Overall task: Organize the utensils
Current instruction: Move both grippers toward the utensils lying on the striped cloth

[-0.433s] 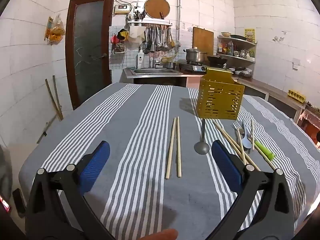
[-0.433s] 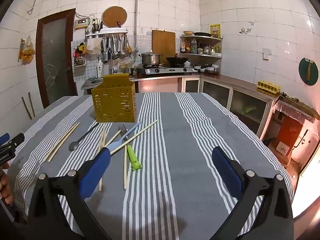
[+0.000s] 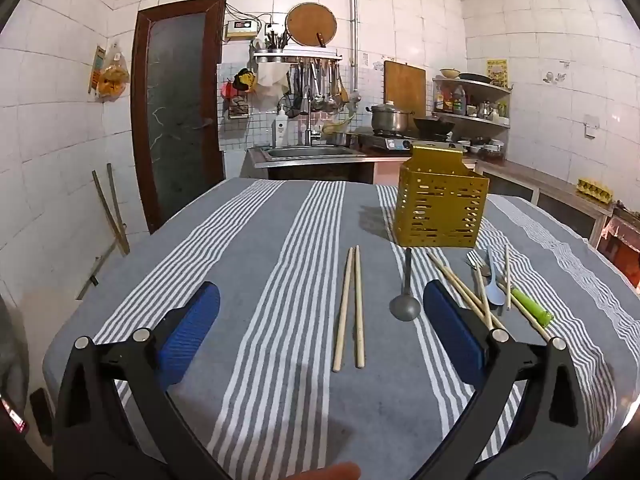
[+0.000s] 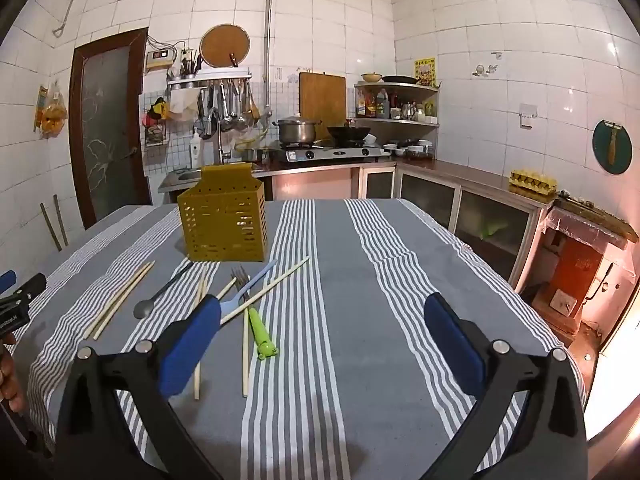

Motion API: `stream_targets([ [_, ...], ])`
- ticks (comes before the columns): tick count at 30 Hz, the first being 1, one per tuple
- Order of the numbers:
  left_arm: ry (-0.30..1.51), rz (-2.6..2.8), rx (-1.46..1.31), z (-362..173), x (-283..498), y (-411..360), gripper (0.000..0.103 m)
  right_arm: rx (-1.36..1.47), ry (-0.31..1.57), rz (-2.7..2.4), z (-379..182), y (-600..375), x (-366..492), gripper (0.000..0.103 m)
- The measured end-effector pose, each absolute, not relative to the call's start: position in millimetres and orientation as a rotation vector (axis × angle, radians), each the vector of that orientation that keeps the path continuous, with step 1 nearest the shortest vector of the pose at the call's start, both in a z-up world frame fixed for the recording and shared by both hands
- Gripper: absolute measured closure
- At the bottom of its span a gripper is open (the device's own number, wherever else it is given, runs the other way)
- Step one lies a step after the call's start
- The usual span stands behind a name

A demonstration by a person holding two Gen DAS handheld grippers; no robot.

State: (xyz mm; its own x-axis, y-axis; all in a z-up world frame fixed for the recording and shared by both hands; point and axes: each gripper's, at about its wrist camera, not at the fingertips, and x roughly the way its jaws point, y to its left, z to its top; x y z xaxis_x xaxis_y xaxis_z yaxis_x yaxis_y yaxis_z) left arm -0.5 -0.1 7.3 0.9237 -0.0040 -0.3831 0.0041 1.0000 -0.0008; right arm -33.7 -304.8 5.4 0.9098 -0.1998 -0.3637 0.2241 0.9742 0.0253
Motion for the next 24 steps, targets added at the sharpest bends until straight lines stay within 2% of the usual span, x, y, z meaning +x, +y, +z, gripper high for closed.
stream_targets([
  [24,0.396,0.010,0.014,10,10,1,0.005,0.084,0.412,-0.127,-13,-309,-15,0.004],
])
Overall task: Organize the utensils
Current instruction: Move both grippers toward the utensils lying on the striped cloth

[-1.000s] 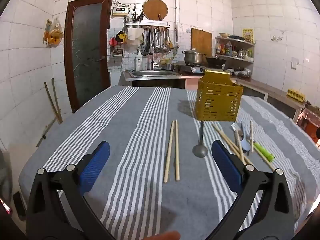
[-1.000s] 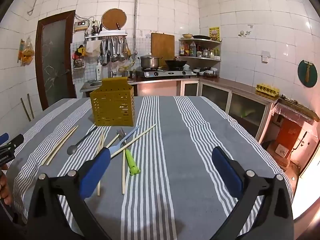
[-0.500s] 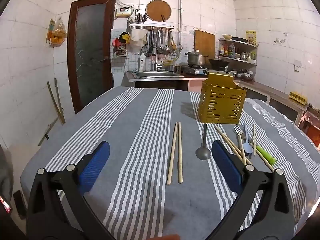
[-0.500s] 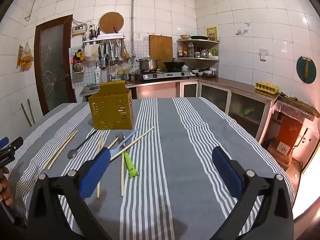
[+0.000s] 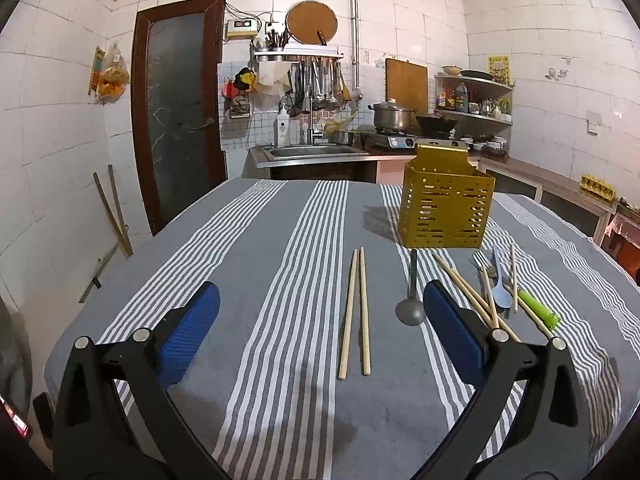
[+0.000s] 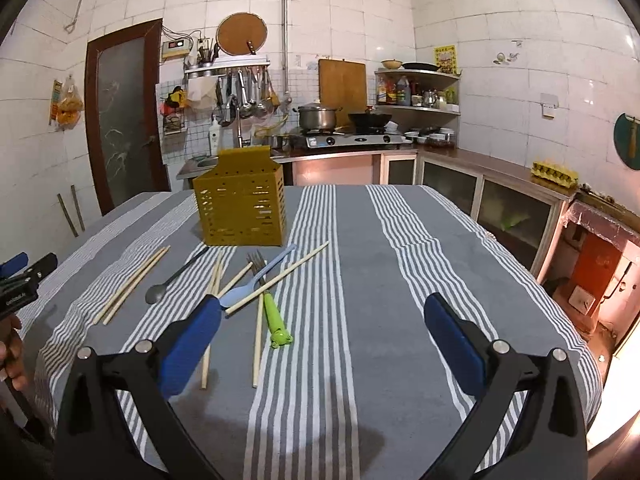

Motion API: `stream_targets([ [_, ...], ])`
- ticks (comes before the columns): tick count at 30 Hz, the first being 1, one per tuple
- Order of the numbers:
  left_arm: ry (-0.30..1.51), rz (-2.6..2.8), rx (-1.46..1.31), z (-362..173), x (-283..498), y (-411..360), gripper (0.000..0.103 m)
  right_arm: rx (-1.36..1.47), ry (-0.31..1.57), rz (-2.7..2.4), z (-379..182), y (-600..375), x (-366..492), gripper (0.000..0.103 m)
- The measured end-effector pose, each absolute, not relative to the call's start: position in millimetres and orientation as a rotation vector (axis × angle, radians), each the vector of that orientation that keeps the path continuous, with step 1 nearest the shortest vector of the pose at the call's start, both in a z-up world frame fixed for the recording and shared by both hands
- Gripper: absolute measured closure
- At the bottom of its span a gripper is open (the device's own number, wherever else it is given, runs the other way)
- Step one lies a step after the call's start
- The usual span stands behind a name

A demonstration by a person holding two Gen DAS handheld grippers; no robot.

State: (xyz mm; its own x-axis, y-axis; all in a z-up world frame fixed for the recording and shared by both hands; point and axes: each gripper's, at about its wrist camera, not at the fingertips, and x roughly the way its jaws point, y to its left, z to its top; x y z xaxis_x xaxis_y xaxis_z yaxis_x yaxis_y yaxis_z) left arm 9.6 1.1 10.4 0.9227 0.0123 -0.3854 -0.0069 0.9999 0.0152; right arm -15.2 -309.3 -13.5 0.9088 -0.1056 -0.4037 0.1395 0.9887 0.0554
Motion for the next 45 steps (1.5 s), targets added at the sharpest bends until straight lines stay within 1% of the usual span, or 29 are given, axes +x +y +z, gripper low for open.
stream_targets([
  [7,0.401,0.000,-0.015,12,5,1,0.005,0.117,0.391,-0.158,-11,-313,-23,0.004],
  [22,0.420,-0.081,0.003,9,20,-21,0.005,0.102,0.423,-0.127,-18,-312,-12,0.004],
  [28,0.373,-0.093,0.040,21,25,-29,0.005,0.101,0.419,-0.113,-19,-309,-5,0.004],
  [32,0.377,-0.099,0.031,29,36,-27,0.005,0.109,0.448,-0.105,-24,-310,2,0.004],
  [38,0.416,-0.118,0.037,30,52,-34,0.005,0.150,0.500,-0.113,-29,-321,15,0.004],
  [45,0.460,-0.142,0.033,19,73,-46,0.005,0.143,0.523,-0.130,-23,-328,39,0.004],
])
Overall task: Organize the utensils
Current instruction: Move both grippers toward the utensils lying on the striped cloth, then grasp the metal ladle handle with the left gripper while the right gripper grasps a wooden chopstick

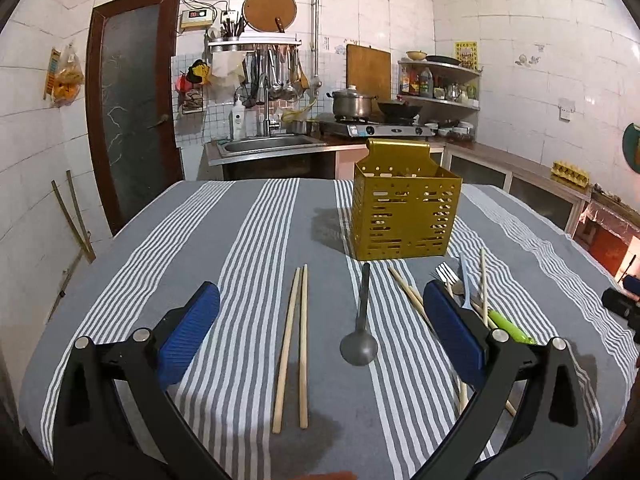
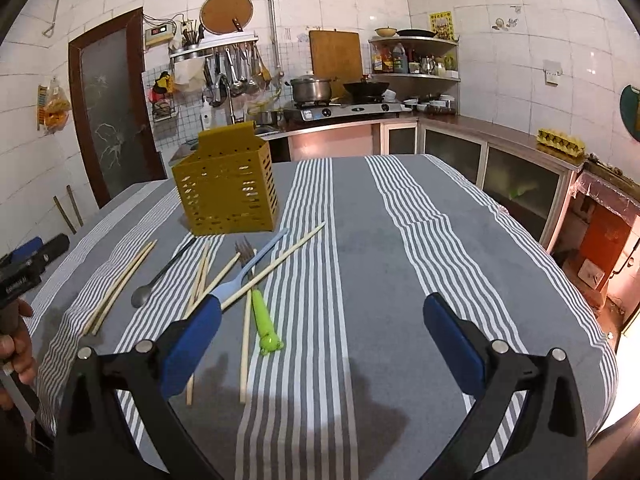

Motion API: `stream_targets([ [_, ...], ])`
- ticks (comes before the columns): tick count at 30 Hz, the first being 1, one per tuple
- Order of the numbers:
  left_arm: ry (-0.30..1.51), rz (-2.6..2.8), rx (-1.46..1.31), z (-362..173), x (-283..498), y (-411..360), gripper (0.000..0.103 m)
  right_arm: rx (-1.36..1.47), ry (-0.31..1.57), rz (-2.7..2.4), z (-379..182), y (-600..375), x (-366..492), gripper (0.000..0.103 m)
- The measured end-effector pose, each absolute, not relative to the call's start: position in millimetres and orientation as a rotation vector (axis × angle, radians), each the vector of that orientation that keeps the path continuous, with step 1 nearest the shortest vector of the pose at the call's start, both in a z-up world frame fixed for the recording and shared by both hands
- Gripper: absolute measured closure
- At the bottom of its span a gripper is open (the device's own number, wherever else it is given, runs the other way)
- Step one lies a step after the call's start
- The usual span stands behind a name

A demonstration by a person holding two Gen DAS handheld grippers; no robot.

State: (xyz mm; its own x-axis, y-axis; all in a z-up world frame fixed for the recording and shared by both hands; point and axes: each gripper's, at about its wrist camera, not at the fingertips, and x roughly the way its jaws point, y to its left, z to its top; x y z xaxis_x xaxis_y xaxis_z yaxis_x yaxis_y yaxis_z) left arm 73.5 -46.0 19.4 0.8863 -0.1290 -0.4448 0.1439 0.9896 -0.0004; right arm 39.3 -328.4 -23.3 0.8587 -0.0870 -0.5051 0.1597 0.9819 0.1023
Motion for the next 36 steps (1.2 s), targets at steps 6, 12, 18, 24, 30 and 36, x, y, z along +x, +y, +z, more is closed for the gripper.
stream_targets([
  [6,0.501,-0.154,0.043,14,109,-60,0.005,0.115,0.535,-0.125,-20,-327,64,0.005],
  [12,0.564,-0.200,0.051,5,146,-80,0.005,0.115,0.592,-0.100,-24,-329,100,0.005],
  [18,0.631,-0.227,0.087,-12,177,-100,0.024,0.099,0.642,-0.103,-31,-334,144,0.005],
  [24,0.741,-0.253,0.112,-35,207,-117,0.050,0.097,0.727,-0.099,-47,-334,182,0.019],
  [30,0.843,-0.230,0.134,-56,229,-118,0.073,0.116,0.800,-0.096,-64,-333,209,0.026],
  [36,0.948,-0.236,0.120,-72,241,-116,0.081,0.136,0.873,-0.097,-77,-327,238,0.036],
])
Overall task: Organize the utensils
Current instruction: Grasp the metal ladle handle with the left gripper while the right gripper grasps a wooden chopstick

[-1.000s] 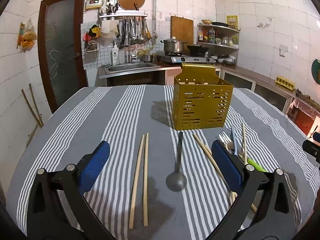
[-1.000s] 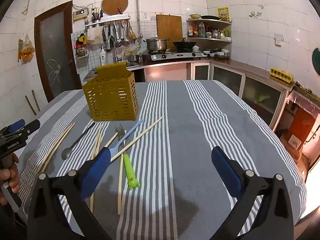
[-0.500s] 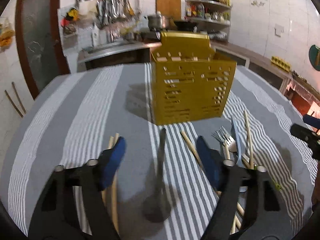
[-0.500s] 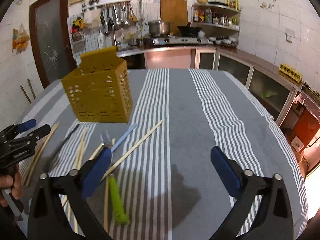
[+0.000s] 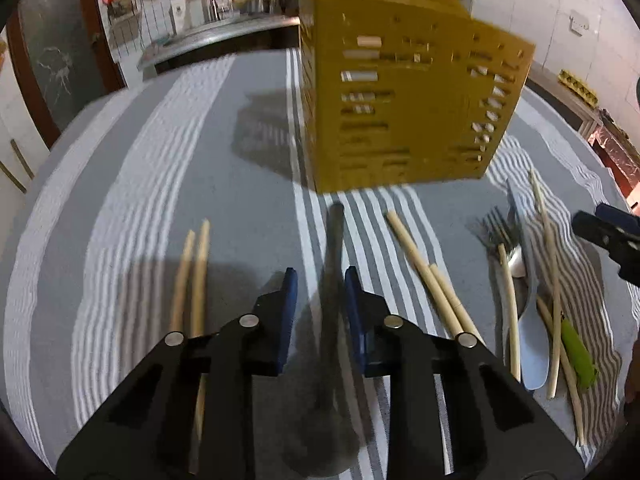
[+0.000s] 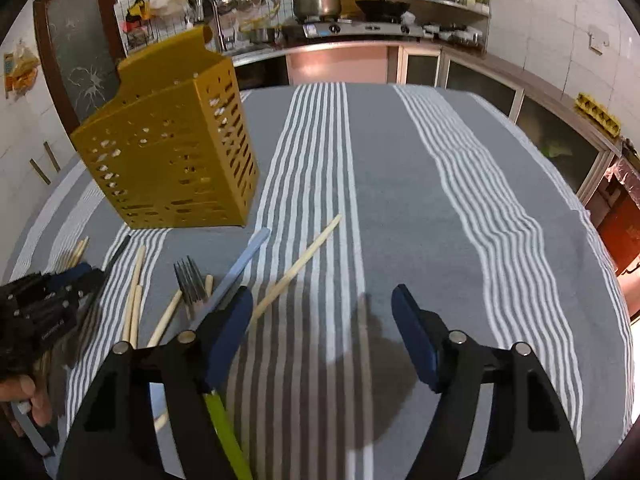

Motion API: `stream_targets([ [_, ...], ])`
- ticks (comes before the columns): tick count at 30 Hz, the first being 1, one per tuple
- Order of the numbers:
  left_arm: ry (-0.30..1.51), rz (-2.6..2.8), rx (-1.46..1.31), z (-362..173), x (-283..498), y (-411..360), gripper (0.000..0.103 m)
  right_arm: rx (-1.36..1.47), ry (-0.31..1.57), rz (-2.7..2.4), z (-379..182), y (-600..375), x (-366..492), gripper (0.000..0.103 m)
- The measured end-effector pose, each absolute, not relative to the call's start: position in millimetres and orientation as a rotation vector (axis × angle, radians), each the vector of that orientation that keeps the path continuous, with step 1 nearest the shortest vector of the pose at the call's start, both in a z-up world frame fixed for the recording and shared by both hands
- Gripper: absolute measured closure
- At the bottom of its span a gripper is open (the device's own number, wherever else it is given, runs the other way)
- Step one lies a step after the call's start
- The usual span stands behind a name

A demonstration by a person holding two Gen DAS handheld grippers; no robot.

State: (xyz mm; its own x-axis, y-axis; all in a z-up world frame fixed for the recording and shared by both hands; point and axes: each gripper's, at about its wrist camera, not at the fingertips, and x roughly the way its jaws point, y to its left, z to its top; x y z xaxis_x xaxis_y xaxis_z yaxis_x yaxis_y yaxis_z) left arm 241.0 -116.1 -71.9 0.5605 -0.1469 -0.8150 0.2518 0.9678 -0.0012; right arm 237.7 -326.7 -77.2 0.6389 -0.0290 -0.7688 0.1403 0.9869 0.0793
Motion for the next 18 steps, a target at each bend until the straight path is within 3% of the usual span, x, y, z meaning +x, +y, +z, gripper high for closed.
stream_targets([
  [10,0.996,-0.220,0.156,-77,260,-129,0.082,0.111,1.037,-0.112,-102,-309,284,0.056],
  [14,1.001,-0.238,0.160,-76,267,-134,0.096,0.128,1.061,-0.088,-101,-309,293,0.079],
  [15,1.001,-0.255,0.154,-75,267,-135,0.096,0.129,1.063,-0.084,-101,-310,294,0.080],
  [18,1.005,-0.280,0.130,-74,266,-133,0.096,0.143,1.065,-0.070,-100,-313,291,0.097],
])
